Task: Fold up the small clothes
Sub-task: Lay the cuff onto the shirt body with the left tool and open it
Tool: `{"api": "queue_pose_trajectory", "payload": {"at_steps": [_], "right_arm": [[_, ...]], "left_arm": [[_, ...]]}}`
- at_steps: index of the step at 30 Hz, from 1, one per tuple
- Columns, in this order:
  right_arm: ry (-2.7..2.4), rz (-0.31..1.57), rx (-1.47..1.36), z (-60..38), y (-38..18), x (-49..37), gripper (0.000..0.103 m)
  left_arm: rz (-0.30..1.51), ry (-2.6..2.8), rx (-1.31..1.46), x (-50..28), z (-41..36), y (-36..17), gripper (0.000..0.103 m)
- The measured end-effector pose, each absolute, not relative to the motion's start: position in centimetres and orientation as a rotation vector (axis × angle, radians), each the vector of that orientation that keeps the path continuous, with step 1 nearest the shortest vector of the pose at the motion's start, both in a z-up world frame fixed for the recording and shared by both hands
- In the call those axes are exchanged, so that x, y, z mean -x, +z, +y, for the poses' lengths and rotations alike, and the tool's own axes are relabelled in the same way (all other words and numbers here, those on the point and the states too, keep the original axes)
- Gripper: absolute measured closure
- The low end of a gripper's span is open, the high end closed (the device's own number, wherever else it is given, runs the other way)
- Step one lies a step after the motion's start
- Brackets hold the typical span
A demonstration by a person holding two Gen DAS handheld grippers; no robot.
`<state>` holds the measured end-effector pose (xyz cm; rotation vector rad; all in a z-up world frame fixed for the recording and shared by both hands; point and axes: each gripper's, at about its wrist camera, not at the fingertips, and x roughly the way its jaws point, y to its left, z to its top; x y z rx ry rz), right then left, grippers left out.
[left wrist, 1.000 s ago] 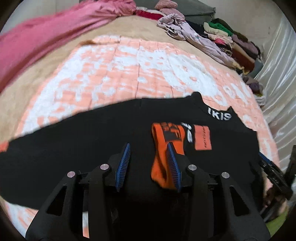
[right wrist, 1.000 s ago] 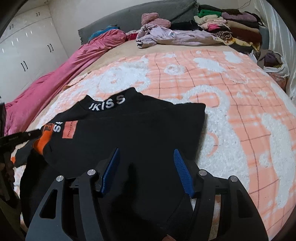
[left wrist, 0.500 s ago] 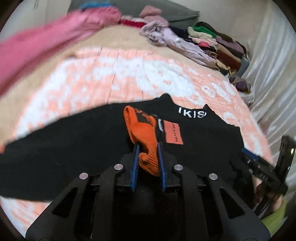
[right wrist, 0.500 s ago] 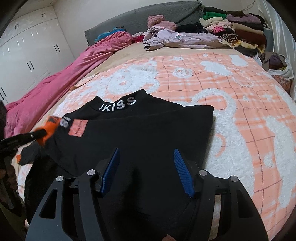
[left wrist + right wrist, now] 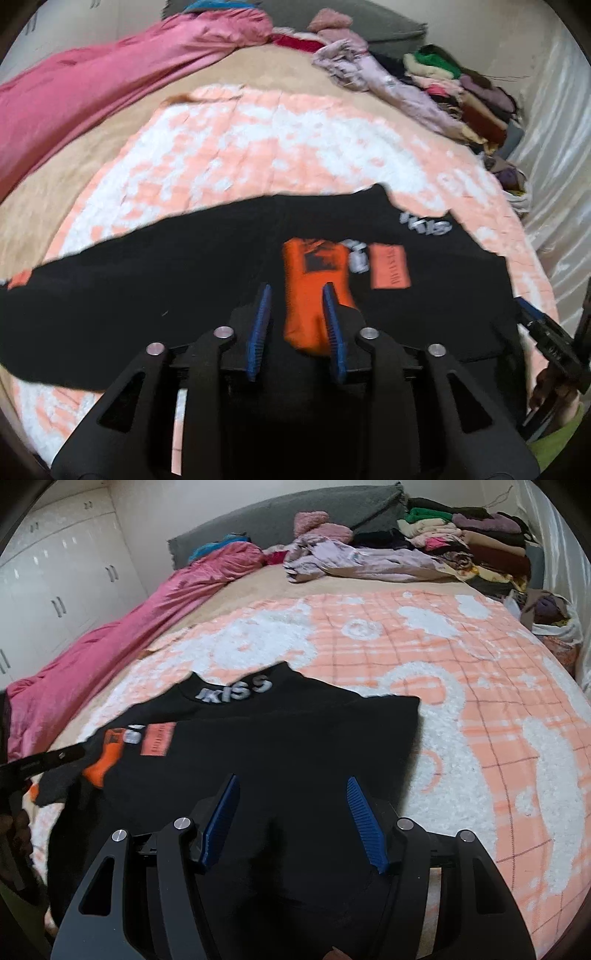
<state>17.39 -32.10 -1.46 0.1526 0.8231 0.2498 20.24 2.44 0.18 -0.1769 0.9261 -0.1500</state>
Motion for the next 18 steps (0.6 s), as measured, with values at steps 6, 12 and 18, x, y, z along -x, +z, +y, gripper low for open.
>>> {"api": "queue_pose_trajectory", "payload": {"at_steps": [6, 12, 18], "right_arm": [[0.318, 0.83, -0.074, -29.9, -1.2, -16.9, 0.036], [0.265, 0.94, -0.03, -30.0, -3.4, -17.7, 0.036], [0.261, 0.974, -0.062, -30.8, -4.6, -18.2, 0.036]], "left_arm": [[0.975, -0.244, 0.101, -21.8, -2.4, -0.8, 0.07], [1.045, -0.202, 0.047, -23.0, -2.7, -4.1, 0.069], [1.055, -0.226, 0.116, -23.4, -1.5, -5.1, 0.069]]}}
